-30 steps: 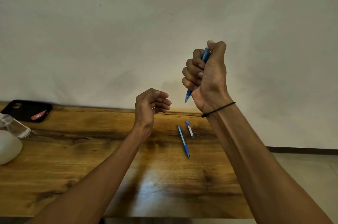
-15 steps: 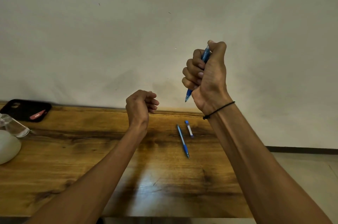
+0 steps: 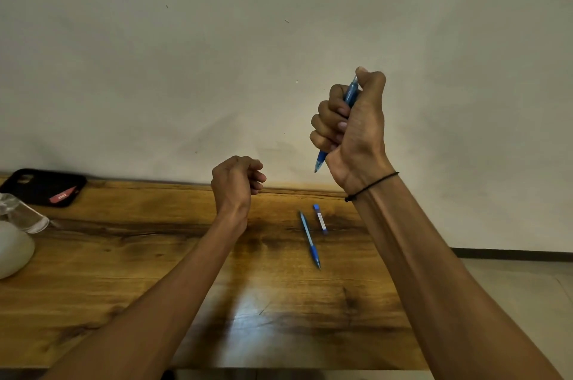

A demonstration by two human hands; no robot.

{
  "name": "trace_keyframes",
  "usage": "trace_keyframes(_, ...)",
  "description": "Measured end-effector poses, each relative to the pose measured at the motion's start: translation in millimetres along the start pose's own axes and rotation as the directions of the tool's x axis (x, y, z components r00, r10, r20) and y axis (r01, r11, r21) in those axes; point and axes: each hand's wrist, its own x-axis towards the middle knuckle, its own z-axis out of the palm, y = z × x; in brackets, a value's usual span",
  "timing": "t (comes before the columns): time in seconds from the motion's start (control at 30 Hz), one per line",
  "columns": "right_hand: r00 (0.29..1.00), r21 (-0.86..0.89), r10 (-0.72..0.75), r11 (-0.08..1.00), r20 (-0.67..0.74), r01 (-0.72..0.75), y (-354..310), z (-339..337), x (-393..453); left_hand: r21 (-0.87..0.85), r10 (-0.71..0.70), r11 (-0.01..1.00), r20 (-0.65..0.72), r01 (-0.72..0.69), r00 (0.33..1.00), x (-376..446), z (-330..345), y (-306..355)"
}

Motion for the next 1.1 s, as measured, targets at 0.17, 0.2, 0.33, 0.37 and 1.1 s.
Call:
trace_keyframes(0.17, 1.000, -0.022, -0.004, 1.000, 0.008, 0.004, 0.0, -0.1, 0.6, 0.000, 0.004, 1.000, 0.004, -0.004, 1.000, -0.5, 0.6, -0.1)
trace_keyframes(0.2, 1.000, -0.027, -0.002, 1.000, 0.009, 0.002, 0.0, -0.1, 0.7, 0.003, 0.008, 1.000, 0.006, -0.008, 1.000, -0.4, 0.5, -0.3)
trace_keyframes(0.33, 1.000, -0.025, 0.001, 1.000, 0.023, -0.001, 0.8, 0.6, 0.7, 0.021, 0.023, 1.000, 0.009, -0.023, 1.000, -0.3, 0.6, -1.0)
trace_keyframes(0.37, 1.000, -0.024, -0.001, 1.000, 0.024, 0.002, 1.2, 0.6, 0.5, 0.023, 0.024, 0.999, 0.007, -0.025, 1.000, -0.1, 0.7, -1.1)
trace_keyframes(1.1, 1.000, -0.001, -0.004, 1.000, -0.001, 0.004, 0.1, 0.2, 0.9, 0.002, 0.017, 1.000, 0.013, -0.017, 1.000, 0.9, 0.5, -2.5)
